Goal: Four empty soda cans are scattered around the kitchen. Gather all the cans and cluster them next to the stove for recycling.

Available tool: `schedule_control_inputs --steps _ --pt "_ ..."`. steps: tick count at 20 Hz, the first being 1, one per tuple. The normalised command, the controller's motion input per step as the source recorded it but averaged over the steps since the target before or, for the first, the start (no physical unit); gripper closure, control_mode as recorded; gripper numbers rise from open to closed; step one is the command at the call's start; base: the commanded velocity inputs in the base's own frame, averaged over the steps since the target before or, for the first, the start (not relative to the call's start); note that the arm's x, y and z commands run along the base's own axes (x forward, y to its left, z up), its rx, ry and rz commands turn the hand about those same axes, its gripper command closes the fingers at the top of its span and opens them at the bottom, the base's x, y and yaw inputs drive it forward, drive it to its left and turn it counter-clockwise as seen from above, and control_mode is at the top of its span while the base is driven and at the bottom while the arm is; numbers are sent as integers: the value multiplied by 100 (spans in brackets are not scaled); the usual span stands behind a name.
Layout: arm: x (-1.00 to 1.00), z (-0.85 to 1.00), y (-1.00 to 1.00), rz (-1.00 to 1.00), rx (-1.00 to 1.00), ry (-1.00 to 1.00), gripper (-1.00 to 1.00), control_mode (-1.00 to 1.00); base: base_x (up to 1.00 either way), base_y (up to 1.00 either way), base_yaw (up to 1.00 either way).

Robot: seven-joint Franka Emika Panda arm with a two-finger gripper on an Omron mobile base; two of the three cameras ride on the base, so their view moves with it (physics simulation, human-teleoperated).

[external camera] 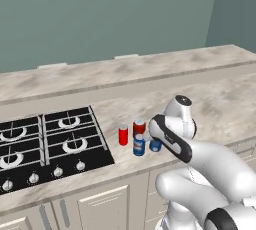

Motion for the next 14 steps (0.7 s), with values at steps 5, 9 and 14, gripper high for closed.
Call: schedule_control_inputs --steps 5,9,14 --pt "7 -10 1 -5 0 0 100 -100 0 0 0" --pt "4 -14 2 -7 0 0 100 -100 0 0 0" --pt "5 -11 0 -7 0 0 100 -100 0 0 0"
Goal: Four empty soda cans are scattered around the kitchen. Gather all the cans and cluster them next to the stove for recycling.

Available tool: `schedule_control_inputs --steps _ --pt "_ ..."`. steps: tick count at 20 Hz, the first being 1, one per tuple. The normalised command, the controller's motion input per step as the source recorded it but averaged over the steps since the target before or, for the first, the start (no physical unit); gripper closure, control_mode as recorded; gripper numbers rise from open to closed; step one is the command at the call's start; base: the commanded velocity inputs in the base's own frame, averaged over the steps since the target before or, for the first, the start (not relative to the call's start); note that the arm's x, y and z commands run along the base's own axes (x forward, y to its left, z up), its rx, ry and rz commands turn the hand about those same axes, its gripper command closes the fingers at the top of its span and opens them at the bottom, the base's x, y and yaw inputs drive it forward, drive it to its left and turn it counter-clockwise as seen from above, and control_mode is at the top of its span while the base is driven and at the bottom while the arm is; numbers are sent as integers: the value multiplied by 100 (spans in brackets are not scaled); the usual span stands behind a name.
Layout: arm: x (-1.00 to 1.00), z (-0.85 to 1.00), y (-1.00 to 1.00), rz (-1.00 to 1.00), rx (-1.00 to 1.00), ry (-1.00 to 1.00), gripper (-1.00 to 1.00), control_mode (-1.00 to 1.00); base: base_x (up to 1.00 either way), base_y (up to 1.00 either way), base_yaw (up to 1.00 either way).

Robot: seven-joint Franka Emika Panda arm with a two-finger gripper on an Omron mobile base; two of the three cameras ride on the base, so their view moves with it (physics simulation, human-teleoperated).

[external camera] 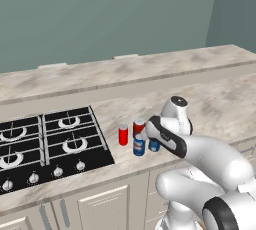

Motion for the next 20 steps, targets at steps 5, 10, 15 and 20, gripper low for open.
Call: schedule_control_inputs --steps 5,10,15,20 --pt "6 -11 0 -6 0 0 100 -100 0 0 0" --pt "8 -9 1 -4 0 0 100 -100 0 0 0" --pt "9 -7 1 -4 0 0 100 -100 0 0 0" --pt "10 -8 1 -3 0 0 100 -100 0 0 0"
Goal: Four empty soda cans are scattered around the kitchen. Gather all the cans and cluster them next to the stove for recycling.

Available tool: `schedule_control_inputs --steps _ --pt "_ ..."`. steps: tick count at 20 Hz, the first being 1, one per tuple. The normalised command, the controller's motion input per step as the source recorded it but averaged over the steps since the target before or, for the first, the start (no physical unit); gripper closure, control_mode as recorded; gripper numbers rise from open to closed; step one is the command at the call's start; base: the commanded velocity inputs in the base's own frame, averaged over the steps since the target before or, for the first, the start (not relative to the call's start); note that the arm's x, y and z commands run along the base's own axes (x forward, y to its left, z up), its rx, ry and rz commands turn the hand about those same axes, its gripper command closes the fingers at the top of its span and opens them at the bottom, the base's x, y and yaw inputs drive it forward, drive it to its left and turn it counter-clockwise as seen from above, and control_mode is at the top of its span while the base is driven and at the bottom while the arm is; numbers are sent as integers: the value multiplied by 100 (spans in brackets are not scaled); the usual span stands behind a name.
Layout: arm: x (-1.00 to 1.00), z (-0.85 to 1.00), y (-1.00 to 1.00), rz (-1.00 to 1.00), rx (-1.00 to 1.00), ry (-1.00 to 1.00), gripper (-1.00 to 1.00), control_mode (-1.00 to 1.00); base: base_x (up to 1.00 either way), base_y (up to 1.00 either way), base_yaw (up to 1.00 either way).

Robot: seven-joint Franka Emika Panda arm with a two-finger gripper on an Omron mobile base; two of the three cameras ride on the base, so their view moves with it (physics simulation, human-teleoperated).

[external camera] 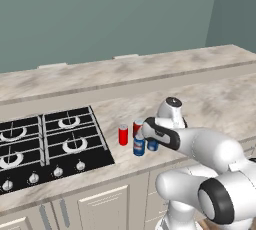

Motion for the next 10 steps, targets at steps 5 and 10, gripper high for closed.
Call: schedule_control_inputs --steps 5,10 --pt "12 -10 2 -3 0 0 100 -100 0 0 0" --pt "1 -18 6 -4 0 0 100 -100 0 0 0"
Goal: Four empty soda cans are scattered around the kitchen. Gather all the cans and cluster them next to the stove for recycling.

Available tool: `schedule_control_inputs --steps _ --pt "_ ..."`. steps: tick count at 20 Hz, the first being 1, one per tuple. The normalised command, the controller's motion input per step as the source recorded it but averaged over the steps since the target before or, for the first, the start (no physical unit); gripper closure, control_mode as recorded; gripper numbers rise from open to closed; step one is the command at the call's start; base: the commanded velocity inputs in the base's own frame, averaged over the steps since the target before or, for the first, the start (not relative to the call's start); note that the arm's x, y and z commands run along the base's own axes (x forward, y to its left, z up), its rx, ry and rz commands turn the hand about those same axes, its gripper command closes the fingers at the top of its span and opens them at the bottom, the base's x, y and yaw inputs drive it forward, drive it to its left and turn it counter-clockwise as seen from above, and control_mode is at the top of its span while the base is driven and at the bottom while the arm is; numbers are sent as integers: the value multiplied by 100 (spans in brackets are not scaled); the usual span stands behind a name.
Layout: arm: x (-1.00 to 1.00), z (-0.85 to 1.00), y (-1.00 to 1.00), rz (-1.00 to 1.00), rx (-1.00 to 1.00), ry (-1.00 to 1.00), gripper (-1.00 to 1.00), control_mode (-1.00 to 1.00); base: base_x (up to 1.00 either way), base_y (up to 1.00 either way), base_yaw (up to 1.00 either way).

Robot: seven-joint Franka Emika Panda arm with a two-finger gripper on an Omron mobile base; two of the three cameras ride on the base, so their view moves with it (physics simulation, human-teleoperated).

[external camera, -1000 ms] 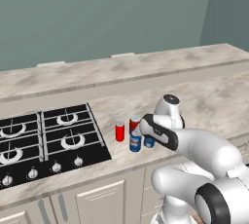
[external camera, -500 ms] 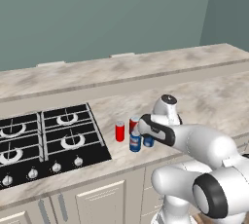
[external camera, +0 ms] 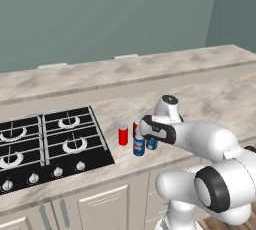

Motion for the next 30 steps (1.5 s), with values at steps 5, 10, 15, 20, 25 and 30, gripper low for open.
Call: schedule_control_inputs --steps 5,10,15,20,25,30 --pt "-4 -23 8 -5 0 0 100 -100 0 0 0" --pt "-5 -25 8 -6 0 0 -100 -100 0 0 0" --pt "-5 -15 3 -7 0 0 -100 -100 0 0 0" --pt "-9 -1 0 -1 0 0 -100 -100 0 0 0" --pt "-11 0 0 0 0 0 -100 -100 0 0 0" --pt "-3 12 0 0 0 -1 -100 -100 0 0 0"
